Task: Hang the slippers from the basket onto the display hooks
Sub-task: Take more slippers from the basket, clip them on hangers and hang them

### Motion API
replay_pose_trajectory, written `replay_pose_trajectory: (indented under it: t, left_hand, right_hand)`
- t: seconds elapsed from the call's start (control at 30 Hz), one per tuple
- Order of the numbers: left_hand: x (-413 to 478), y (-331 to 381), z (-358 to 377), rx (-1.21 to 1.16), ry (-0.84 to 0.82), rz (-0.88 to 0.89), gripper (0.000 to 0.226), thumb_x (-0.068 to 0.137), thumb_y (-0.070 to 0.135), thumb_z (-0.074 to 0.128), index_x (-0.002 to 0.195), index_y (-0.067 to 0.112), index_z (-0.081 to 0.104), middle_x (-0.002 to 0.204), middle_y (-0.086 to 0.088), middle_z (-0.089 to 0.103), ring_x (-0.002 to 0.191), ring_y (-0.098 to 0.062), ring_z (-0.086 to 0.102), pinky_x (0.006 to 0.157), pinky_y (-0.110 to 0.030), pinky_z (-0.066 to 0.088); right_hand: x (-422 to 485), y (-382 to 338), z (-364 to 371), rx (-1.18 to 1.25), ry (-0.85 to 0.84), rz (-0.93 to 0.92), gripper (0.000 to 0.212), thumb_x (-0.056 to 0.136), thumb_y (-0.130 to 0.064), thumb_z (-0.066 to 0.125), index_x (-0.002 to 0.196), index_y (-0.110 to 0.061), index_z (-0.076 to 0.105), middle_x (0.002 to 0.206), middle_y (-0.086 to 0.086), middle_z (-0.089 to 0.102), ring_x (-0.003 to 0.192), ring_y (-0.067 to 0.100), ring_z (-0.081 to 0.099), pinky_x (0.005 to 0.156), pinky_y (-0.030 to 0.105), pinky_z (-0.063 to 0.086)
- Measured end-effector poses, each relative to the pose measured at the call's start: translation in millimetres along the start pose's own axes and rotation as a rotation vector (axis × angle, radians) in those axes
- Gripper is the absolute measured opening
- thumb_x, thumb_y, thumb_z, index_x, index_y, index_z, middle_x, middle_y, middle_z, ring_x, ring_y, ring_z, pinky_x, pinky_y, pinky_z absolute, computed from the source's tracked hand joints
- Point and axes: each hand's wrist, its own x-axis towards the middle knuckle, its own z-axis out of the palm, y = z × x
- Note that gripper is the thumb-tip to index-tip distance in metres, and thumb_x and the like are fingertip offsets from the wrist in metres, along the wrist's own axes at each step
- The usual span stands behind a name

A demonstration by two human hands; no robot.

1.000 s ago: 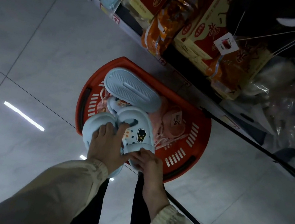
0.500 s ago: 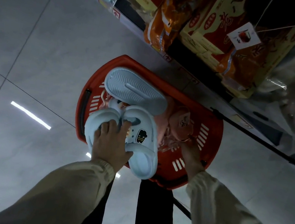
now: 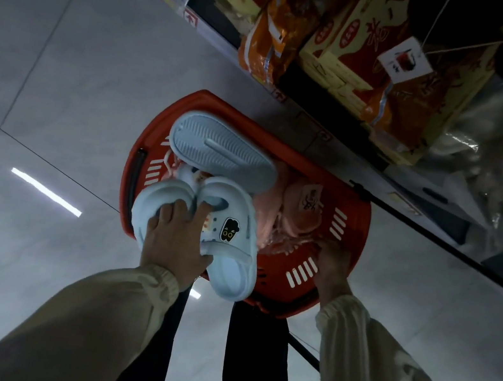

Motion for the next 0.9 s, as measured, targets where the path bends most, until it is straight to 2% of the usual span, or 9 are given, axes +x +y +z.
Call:
replay_pose_trajectory:
  t: [0.1, 0.17, 0.23, 0.37, 0.5, 0.6, 0.7, 0.8, 0.9]
  left_hand:
    - [-3.6, -2.5, -8.2, 0.014, 0.006, -0.018, 0.078, 0.066, 0.038, 0.078, 0.137, 0.021, 0.05, 0.111, -0.014, 0.054, 0.106, -0.037, 0.05, 0.087, -0.047, 0.044]
    - [-9.6, -4.0, -16.1, 0.026, 0.01, -0.027, 0.076, 0.067, 0.037, 0.077, 0.137, 0.023, 0.051, 0.113, -0.015, 0.053, 0.107, -0.038, 0.049, 0.086, -0.046, 0.043]
    - [-14.7, -3.6, -26.9, 0.036, 0.004, -0.036, 0.075, 0.069, 0.038, 0.075, 0.138, 0.025, 0.048, 0.117, -0.014, 0.052, 0.11, -0.036, 0.047, 0.086, -0.045, 0.041]
    - [-26.8, -1.1, -46.3, 0.028, -0.001, -0.052, 0.074, 0.072, 0.037, 0.072, 0.141, 0.028, 0.045, 0.12, -0.012, 0.05, 0.112, -0.035, 0.045, 0.087, -0.043, 0.041]
    - [-45.9, 7.8, -67.5, 0.006, -0.026, -0.081, 0.074, 0.074, 0.038, 0.071, 0.142, 0.03, 0.041, 0.122, -0.009, 0.047, 0.116, -0.033, 0.043, 0.089, -0.041, 0.039]
    - [-61.6, 18.7, -93.2, 0.002, -0.038, -0.077, 0.072, 0.077, 0.038, 0.068, 0.142, 0.031, 0.037, 0.124, -0.007, 0.045, 0.118, -0.031, 0.041, 0.093, -0.039, 0.038]
    - [-83.9, 30.5, -126.7, 0.004, -0.036, -0.067, 0.07, 0.08, 0.036, 0.066, 0.142, 0.032, 0.035, 0.127, -0.006, 0.043, 0.122, -0.031, 0.039, 0.095, -0.038, 0.037]
    - [-104.2, 40.8, -163.9, -0.011, -0.018, -0.064, 0.069, 0.081, 0.035, 0.065, 0.143, 0.031, 0.035, 0.13, -0.007, 0.042, 0.124, -0.031, 0.039, 0.097, -0.038, 0.037]
    - [-130.1, 52.0, -205.1, 0.009, 0.003, -0.046, 0.067, 0.082, 0.038, 0.065, 0.143, 0.031, 0.036, 0.134, -0.007, 0.04, 0.127, -0.031, 0.037, 0.1, -0.038, 0.037]
  right_hand:
    - [-14.1, 10.6, 4.2, -0.07, 0.027, 0.021, 0.028, 0.101, -0.004, 0.046, 0.119, 0.013, 0.058, 0.123, 0.031, 0.06, 0.12, 0.042, 0.056, 0.105, 0.047, 0.043]
    - [-29.3, 17.3, -1.6, -0.18, 0.161, -0.035, 0.027, 0.1, -0.016, 0.05, 0.112, 0.002, 0.065, 0.109, 0.017, 0.068, 0.1, 0.031, 0.065, 0.084, 0.034, 0.051]
    - [-49.1, 14.1, -3.7, -0.233, 0.218, -0.001, 0.026, 0.093, -0.024, 0.06, 0.103, -0.002, 0.071, 0.097, 0.014, 0.073, 0.086, 0.03, 0.066, 0.072, 0.032, 0.051]
    - [-86.1, 5.5, -18.9, -0.248, 0.196, 0.013, 0.031, 0.095, -0.025, 0.059, 0.105, 0.001, 0.071, 0.104, 0.022, 0.071, 0.098, 0.04, 0.065, 0.078, 0.034, 0.047]
    - [-113.7, -14.5, -41.6, -0.251, 0.19, -0.046, 0.029, 0.089, -0.026, 0.064, 0.1, 0.0, 0.071, 0.101, 0.023, 0.07, 0.093, 0.041, 0.066, 0.077, 0.043, 0.055]
    - [-133.2, -39.3, -64.9, -0.218, 0.172, -0.111, 0.023, 0.088, -0.027, 0.067, 0.099, -0.007, 0.072, 0.098, 0.019, 0.072, 0.089, 0.038, 0.068, 0.078, 0.048, 0.058]
    - [-167.7, -75.0, -94.9, -0.136, 0.149, -0.213, 0.007, 0.085, -0.021, 0.071, 0.079, -0.024, 0.071, 0.088, 0.014, 0.073, 0.084, 0.036, 0.069, 0.078, 0.052, 0.059]
    - [-216.4, -118.7, -126.9, -0.088, 0.156, -0.325, 0.007, 0.088, -0.021, 0.069, 0.085, -0.019, 0.075, 0.087, 0.013, 0.074, 0.083, 0.035, 0.069, 0.078, 0.049, 0.058]
    - [-277.6, -156.8, -161.9, -0.07, 0.156, -0.463, 0.015, 0.093, -0.018, 0.065, 0.095, -0.006, 0.074, 0.081, 0.011, 0.071, 0.073, 0.028, 0.064, 0.067, 0.036, 0.049]
